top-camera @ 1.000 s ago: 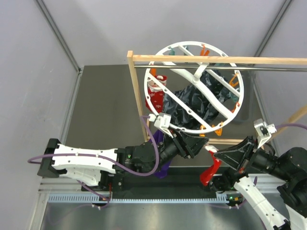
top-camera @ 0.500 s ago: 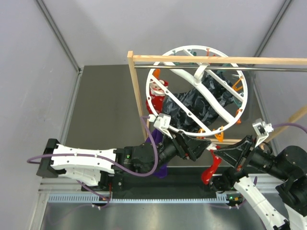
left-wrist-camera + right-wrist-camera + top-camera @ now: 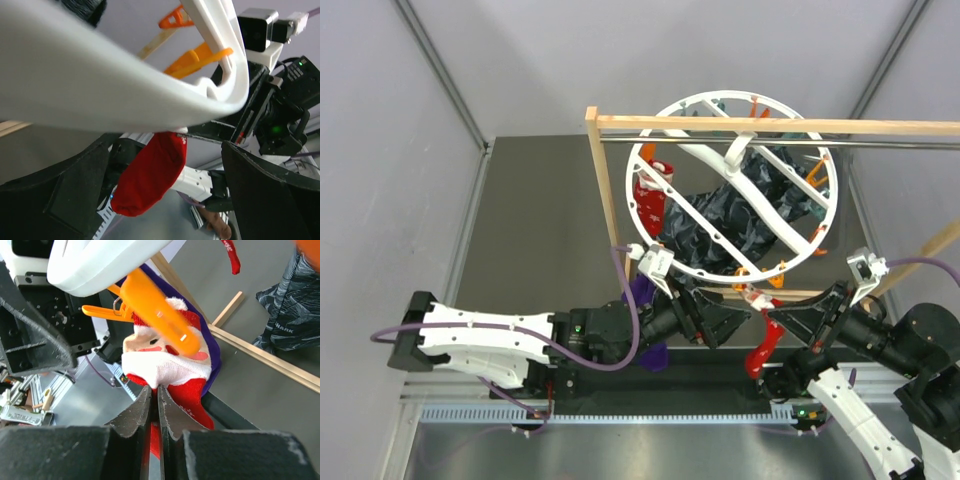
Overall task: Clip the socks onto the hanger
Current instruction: Clamp the sock onto the hanger.
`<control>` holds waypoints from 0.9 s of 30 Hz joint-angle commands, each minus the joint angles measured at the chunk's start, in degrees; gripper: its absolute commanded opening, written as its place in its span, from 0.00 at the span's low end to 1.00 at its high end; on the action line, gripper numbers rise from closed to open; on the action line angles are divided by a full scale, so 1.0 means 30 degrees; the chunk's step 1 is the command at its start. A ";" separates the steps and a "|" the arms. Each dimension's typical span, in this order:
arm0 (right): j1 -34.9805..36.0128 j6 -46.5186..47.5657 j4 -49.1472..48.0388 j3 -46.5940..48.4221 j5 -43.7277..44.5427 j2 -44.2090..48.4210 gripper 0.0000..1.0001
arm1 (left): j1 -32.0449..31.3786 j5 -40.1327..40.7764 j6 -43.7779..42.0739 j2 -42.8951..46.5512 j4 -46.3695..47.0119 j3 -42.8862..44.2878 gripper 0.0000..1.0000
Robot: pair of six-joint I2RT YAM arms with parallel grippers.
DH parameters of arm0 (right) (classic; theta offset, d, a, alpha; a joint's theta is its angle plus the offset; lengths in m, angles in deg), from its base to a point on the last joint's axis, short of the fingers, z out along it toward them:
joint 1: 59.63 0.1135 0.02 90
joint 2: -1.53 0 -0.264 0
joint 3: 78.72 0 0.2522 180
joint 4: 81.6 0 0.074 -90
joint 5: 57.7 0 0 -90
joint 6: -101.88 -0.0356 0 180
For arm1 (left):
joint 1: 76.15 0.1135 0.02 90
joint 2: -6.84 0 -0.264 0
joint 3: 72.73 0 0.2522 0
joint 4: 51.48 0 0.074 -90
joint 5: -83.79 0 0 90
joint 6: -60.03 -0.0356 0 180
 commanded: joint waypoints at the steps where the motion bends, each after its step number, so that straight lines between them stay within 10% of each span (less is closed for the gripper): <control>1: 0.0172 0.0395 -0.0194 0.0083 0.0517 0.0088 0.07 | 0.0076 -0.2161 -0.0307 0.0626 0.0770 -0.0307 0.99; 27: 0.0143 0.1421 0.1593 0.0200 0.3622 -0.0206 0.18 | -0.0099 -1.5372 -0.5932 0.3467 -0.3623 0.2647 0.99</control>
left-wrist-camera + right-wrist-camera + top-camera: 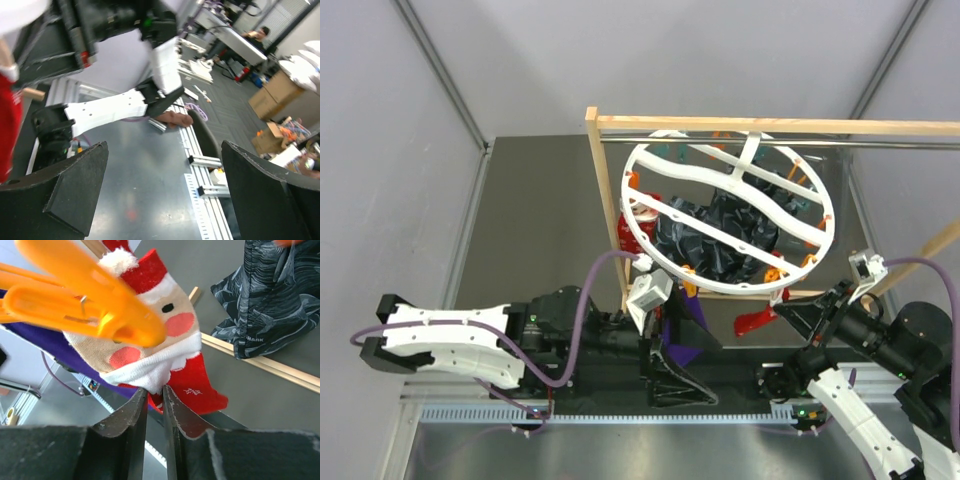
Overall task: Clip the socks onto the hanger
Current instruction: Clamp the sock onto the hanger.
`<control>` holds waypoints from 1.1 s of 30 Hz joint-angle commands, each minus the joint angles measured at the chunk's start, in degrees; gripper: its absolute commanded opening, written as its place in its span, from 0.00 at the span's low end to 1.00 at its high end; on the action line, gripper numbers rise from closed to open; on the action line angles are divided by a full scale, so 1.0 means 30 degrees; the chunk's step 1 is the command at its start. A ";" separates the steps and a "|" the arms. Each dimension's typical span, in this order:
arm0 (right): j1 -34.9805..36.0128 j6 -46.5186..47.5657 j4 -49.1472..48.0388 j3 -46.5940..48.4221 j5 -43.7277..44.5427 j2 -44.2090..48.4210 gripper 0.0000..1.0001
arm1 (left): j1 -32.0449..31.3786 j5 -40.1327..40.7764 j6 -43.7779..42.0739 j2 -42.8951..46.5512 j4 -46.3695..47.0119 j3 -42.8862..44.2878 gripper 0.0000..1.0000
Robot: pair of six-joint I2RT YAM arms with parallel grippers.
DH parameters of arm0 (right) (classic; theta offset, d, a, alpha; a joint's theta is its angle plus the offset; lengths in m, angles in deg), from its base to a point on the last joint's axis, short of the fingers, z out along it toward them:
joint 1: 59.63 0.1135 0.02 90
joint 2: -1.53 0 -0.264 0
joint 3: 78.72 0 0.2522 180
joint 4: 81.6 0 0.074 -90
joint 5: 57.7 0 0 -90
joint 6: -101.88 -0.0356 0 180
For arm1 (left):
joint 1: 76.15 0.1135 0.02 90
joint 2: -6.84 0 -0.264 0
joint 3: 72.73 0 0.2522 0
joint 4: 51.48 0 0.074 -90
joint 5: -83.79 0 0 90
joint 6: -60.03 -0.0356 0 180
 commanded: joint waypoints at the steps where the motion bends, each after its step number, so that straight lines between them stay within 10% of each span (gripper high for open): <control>1: 0.0172 0.0437 -0.0002 0.0200 0.0548 -0.0198 0.19 | -0.0106 -0.2446 -0.1365 0.0611 -0.0542 0.1595 0.99; 9: 0.0143 0.0672 0.0291 0.0376 0.0929 -0.0286 0.24 | -0.0077 -0.0753 -0.2362 0.2367 -0.3704 0.2300 0.99; 21: 0.0143 0.0818 0.0701 0.0698 0.2510 -0.0462 0.36 | -0.0078 1.4650 0.2378 1.0684 -1.3109 -0.0654 0.99; 26: 0.0143 0.0409 0.0555 0.0115 0.3271 -0.0257 0.41 | -0.0106 1.6416 0.4518 1.2653 -1.4075 -0.2941 0.99; 29: 0.0143 0.0350 0.0759 -0.0180 0.3972 -0.0344 0.56 | -0.0077 1.7678 0.5576 1.2186 -1.5337 -0.3294 0.99; 33: 0.0143 0.0147 0.1374 -0.0240 0.5029 -0.0345 1.00 | -0.0077 1.9727 0.6921 1.1540 -1.6332 -0.3793 0.99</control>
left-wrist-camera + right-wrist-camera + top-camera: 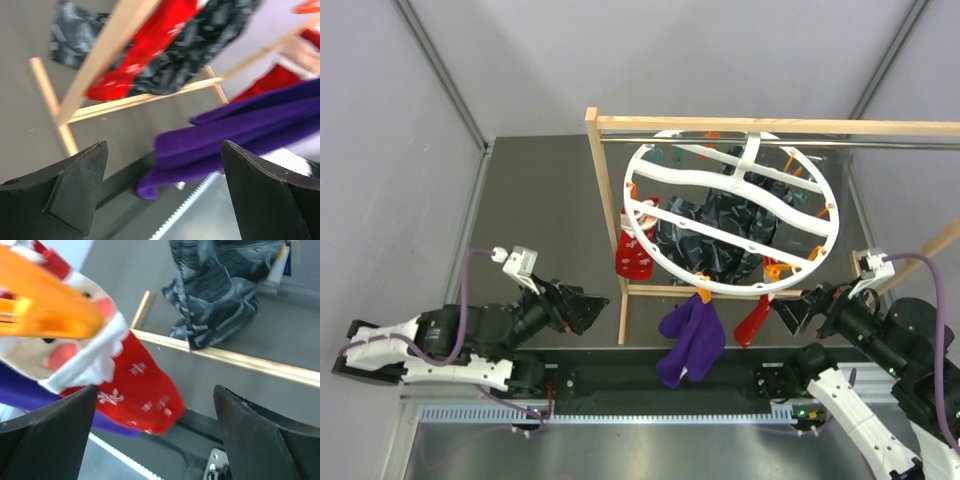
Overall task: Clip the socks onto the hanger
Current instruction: Clamp the sock onto the hanger, then reset both arms
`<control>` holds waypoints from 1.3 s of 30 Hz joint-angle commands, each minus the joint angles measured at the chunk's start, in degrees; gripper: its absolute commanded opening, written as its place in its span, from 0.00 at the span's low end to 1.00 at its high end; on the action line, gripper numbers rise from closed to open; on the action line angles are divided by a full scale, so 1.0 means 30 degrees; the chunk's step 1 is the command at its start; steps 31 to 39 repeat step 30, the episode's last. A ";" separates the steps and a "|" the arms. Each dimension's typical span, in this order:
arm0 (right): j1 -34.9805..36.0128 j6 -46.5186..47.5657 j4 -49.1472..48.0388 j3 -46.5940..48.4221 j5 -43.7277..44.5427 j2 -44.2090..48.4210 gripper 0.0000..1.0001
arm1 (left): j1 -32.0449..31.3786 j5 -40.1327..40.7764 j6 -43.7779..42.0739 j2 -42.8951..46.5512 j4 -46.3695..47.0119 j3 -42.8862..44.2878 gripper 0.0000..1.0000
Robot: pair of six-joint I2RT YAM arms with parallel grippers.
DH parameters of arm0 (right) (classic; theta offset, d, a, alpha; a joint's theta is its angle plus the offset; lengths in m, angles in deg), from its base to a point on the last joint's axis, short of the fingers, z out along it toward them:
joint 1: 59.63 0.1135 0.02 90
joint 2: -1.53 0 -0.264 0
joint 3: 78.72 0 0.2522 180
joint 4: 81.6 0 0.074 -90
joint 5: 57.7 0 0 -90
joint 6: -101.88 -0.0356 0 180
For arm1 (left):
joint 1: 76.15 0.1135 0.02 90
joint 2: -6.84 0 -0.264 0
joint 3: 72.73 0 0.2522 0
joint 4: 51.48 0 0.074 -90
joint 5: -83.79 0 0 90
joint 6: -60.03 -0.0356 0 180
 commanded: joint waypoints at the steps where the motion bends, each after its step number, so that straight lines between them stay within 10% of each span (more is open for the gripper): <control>1: 0.0172 -0.0139 0.0776 0.0132 0.1576 -0.0221 1.00 | -0.0041 0.3022 0.2041 -0.0336 -0.1239 -0.0550 0.99; 15: 0.0172 -0.3857 0.7488 0.1044 0.8784 0.2999 1.00 | -0.0041 0.2735 0.3860 0.3795 0.0402 -0.5211 0.99; 22: 0.0172 -0.4712 0.6554 -0.2180 0.9489 0.4056 0.86 | -0.0041 0.2355 0.5263 0.3707 -0.0006 -0.6090 0.99; 24: 0.0201 -0.4623 0.5325 -0.2415 0.9344 0.4144 0.99 | -0.0041 0.2267 0.5793 0.3766 -0.0329 -0.6412 0.99; 39: 0.0260 -0.4768 0.2894 -0.3439 0.7501 0.2097 1.00 | -0.0041 0.1739 0.7025 0.3883 -0.1238 -0.6560 0.99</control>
